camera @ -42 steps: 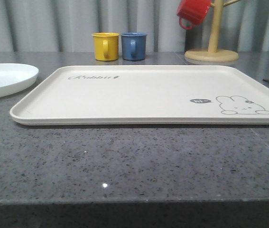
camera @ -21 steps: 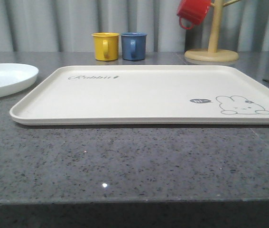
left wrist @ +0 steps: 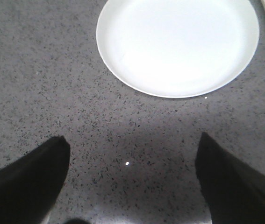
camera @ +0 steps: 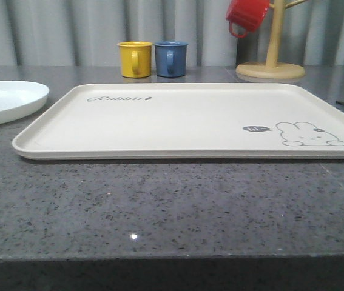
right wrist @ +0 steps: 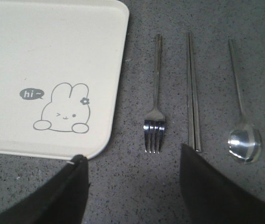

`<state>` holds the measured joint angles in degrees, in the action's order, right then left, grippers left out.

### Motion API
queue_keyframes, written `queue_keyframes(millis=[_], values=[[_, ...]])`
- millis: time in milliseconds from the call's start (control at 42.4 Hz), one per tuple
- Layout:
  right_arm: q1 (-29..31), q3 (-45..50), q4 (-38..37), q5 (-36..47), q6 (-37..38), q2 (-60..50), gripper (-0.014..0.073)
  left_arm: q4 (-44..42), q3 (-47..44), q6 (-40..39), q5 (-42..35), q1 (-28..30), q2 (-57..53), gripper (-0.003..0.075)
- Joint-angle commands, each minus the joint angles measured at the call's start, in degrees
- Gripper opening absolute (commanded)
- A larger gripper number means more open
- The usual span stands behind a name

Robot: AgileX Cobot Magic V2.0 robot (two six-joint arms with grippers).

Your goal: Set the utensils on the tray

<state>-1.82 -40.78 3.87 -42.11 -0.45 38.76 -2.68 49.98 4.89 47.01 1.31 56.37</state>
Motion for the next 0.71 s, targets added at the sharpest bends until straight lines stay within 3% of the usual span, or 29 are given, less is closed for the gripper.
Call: queue_keyframes(millis=[0,141,353,683], values=[[0.4,-2.1,-0.5,3.6,-0.7,0.4,0.0461,-0.4,5.1,-0.7,-1.8,3.2,6.0,0.0547],[0.4,-2.1,-0.5,3.6,-0.7,0.4,0.0461,6.5,10.3,0.9,-2.3,10.7,15.2,0.0547],[0.4,-2.1,-0.5,3.6,-0.7,0.4,0.0461,30.1,15.9,17.2,-1.6,16.7,26.2,0.0546],[0.4,-2.1,-0.5,3.6,-0.7,0.4,0.0461,34.6,20.5,19.1,-2.5,16.7,35.6,0.0546]])
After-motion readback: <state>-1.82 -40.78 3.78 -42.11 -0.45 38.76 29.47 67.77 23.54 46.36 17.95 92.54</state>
